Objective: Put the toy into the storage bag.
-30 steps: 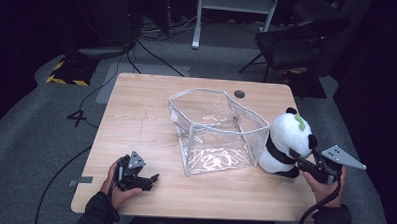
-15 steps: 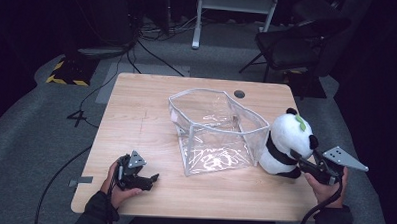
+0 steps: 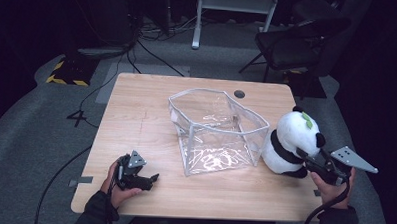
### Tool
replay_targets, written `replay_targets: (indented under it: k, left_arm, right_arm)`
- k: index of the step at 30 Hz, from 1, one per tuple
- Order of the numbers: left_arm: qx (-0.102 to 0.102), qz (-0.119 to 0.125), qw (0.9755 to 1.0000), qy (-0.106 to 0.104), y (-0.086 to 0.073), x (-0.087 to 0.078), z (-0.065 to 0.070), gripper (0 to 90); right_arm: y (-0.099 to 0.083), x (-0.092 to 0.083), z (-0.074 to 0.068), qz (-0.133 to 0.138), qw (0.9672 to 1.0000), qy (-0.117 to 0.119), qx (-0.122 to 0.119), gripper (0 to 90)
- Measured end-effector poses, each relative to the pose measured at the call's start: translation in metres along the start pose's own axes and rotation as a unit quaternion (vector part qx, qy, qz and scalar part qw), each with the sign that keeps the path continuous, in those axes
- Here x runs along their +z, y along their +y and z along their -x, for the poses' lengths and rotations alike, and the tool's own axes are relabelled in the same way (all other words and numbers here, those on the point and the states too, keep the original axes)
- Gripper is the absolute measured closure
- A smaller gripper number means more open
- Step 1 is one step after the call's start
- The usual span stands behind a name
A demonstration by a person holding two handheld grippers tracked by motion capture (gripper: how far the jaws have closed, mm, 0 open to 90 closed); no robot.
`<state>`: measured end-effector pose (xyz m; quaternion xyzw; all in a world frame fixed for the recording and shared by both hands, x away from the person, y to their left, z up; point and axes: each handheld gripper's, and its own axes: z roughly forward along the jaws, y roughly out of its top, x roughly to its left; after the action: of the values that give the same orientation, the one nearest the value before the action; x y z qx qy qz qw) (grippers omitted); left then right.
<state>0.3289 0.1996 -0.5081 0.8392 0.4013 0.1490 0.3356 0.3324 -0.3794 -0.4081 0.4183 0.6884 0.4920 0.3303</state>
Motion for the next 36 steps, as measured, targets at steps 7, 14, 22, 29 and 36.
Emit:
replay_targets:
  k: [7, 14, 22, 29, 36]
  left_arm:
    - [0.000, 0.000, 1.0000, 0.000, 0.000, 0.000, 0.000, 13.2]
    - [0.000, 0.000, 1.0000, 0.000, 0.000, 0.000, 0.000, 13.2]
    - [-0.001, 0.001, 1.0000, 0.001, 0.000, 0.000, 0.000, 13.2]
    - [-0.001, 0.000, 1.0000, 0.001, 0.000, 0.000, 0.000, 13.1]
    - [-0.002, 0.001, 1.0000, 0.001, 0.000, 0.000, 0.000, 13.1]
  right_arm:
    - [0.012, -0.010, 0.003, 0.022, 0.9998, -0.001, -0.001, 48.2]
    - [0.030, -0.017, 0.007, 0.043, 0.9990, -0.010, -0.007, 48.2]
    - [0.066, -0.027, 0.006, 0.072, 0.9969, -0.017, -0.026, 48.2]
    - [0.097, -0.029, 0.002, 0.090, 0.9944, -0.022, -0.051, 48.2]
    - [0.119, -0.027, -0.001, 0.104, 0.9925, -0.022, -0.061, 48.2]
